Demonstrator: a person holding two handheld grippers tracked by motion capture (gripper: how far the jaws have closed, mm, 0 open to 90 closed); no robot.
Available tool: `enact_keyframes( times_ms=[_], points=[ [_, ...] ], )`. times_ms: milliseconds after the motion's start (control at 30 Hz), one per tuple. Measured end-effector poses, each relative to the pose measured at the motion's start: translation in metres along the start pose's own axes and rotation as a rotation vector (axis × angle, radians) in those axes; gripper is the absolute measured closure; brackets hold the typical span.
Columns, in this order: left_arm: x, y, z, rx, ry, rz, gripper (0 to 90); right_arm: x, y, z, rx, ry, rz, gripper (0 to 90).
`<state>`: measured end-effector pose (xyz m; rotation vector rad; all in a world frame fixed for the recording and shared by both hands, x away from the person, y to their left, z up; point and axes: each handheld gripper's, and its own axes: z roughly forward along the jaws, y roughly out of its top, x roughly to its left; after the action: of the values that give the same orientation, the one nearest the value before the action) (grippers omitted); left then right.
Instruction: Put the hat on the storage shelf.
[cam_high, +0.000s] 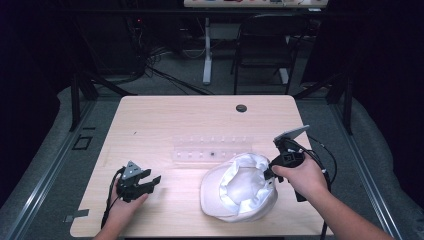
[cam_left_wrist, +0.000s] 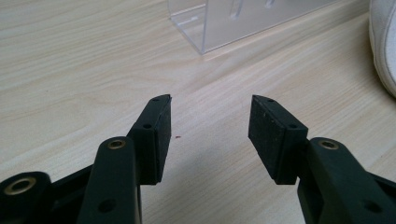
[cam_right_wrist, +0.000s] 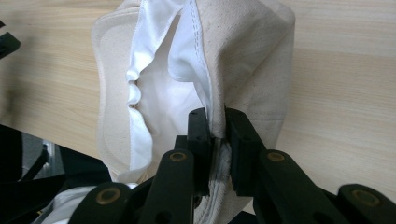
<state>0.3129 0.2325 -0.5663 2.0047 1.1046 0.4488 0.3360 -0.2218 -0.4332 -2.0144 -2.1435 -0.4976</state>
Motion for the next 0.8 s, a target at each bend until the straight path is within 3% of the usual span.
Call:
enact_keyframes(
  times_ms=[133, 300, 333, 367, 533, 800],
  points=[
    [0.001, 0.0, 0.0, 0.0, -0.001, 0.003, 49.5, 0.005, 0.003, -0.003, 0.011, -0.033, 0.019, 80.9],
    [0.0, 0.0, 0.0, 0.001, -0.002, 0.004, 49.5, 0.01, 0.006, -0.01, 0.021, -0.097, -0.008, 81.0],
    [0.0, 0.0, 0.0, 0.007, -0.006, 0.005, 49.5, 0.01, 0.008, -0.013, 0.047, -0.102, -0.026, 81.0],
    [0.0, 0.0, -0.001, 0.007, -0.005, 0.006, 49.5, 0.012, 0.008, -0.013, 0.019, -0.105, -0.007, 81.1],
    [0.001, 0.0, 0.0, 0.009, -0.005, 0.005, 49.5, 0.015, 0.013, -0.024, 0.048, -0.135, -0.027, 81.2],
    [0.001, 0.001, 0.0, 0.017, -0.008, 0.01, 49.5, 0.025, 0.02, -0.037, 0.041, -0.155, -0.02, 81.3]
  ],
)
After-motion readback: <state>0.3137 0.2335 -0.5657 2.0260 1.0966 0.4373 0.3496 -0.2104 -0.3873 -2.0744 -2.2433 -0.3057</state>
